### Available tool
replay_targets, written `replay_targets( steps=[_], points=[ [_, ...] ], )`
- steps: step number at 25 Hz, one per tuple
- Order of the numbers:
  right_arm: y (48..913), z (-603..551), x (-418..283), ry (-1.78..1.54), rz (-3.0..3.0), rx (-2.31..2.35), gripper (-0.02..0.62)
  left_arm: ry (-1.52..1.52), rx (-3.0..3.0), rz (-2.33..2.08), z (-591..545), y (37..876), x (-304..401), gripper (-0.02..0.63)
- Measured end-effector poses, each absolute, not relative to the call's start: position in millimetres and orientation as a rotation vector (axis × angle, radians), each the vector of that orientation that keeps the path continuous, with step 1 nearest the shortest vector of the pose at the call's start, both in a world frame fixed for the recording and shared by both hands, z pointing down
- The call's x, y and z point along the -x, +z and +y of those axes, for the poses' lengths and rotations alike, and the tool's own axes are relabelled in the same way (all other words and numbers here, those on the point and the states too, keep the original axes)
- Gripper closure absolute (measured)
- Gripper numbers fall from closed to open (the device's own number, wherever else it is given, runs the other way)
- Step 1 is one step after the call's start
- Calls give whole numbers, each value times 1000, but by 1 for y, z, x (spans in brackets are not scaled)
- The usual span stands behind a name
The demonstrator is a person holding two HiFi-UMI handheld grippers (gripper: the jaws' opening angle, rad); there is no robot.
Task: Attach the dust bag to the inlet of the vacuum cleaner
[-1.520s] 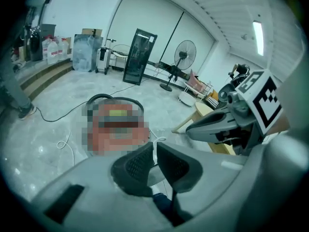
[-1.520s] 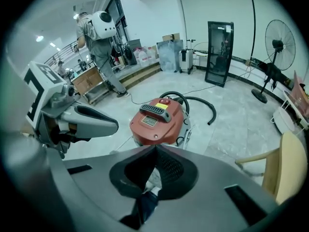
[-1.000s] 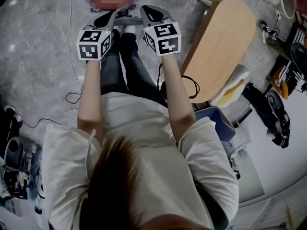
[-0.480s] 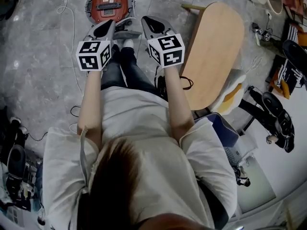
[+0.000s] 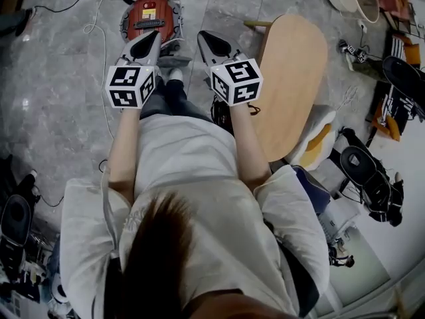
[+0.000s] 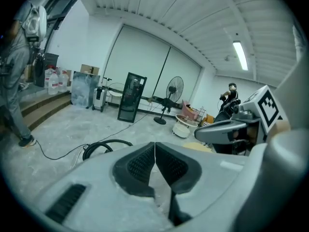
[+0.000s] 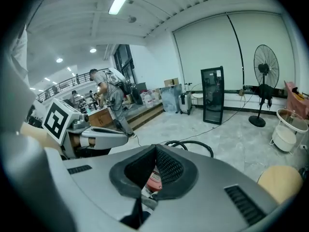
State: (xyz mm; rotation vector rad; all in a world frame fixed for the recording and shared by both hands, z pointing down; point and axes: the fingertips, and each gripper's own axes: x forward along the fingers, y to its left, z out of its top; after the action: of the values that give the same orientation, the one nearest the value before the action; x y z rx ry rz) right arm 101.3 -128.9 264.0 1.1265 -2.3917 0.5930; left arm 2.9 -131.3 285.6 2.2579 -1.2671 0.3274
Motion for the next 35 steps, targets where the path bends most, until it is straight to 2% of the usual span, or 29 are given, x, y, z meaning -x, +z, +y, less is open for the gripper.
replay_targets(
  steps=[15,35],
  points=[
    [183,-105,-123,475,-2599,-1180,594,249,-2500,-1366,-116,173,-16,588],
    [183,-79,-156,360,-2601,-1243,594,165,-2655,-1366,-81,149,-51,587]
  ],
)
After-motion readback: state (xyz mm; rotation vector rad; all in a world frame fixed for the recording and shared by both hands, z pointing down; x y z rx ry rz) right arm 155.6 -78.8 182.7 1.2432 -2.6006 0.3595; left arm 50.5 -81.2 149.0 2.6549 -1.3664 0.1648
